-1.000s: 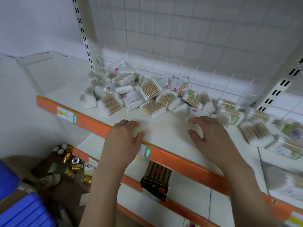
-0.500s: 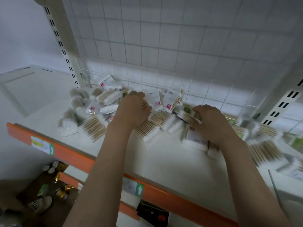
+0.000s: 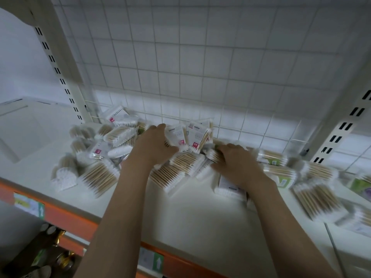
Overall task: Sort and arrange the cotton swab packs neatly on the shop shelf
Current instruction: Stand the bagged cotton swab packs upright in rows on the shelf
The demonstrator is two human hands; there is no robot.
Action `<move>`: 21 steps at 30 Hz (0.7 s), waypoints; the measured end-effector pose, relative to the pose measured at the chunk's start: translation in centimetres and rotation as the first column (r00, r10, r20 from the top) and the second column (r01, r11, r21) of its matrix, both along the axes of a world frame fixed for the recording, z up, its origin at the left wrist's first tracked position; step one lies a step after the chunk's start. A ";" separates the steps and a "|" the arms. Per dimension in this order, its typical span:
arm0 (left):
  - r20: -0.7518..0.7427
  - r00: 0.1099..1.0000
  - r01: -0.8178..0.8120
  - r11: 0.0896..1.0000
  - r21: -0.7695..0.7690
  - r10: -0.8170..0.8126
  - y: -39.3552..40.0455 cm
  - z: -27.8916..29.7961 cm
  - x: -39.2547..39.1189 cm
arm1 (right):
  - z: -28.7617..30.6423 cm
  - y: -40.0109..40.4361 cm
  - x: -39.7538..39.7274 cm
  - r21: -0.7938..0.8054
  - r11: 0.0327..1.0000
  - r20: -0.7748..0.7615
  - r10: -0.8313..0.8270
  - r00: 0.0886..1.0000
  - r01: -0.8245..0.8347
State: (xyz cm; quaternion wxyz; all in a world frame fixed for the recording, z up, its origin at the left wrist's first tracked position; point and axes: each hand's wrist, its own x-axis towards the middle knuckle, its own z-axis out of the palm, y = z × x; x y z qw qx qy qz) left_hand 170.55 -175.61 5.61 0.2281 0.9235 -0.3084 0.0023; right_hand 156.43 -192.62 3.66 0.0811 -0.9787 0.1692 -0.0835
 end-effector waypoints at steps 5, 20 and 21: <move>0.086 0.996 -0.033 0.999 -0.035 0.036 0.4 0.2 -1.3 | -0.1 0.2 0.2 0.004 1.000 0.034 0.025 0.999 -0.025; 0.132 0.991 0.100 0.839 -0.534 -0.034 5.1 1.3 -13.9 | 3.1 6.4 -11.3 0.143 0.989 0.394 -0.031 0.919 -0.028; 0.099 0.994 0.101 0.834 -0.542 -0.056 5.5 1.4 -15.2 | 2.9 6.9 -12.6 0.150 0.989 0.401 -0.048 0.915 -0.014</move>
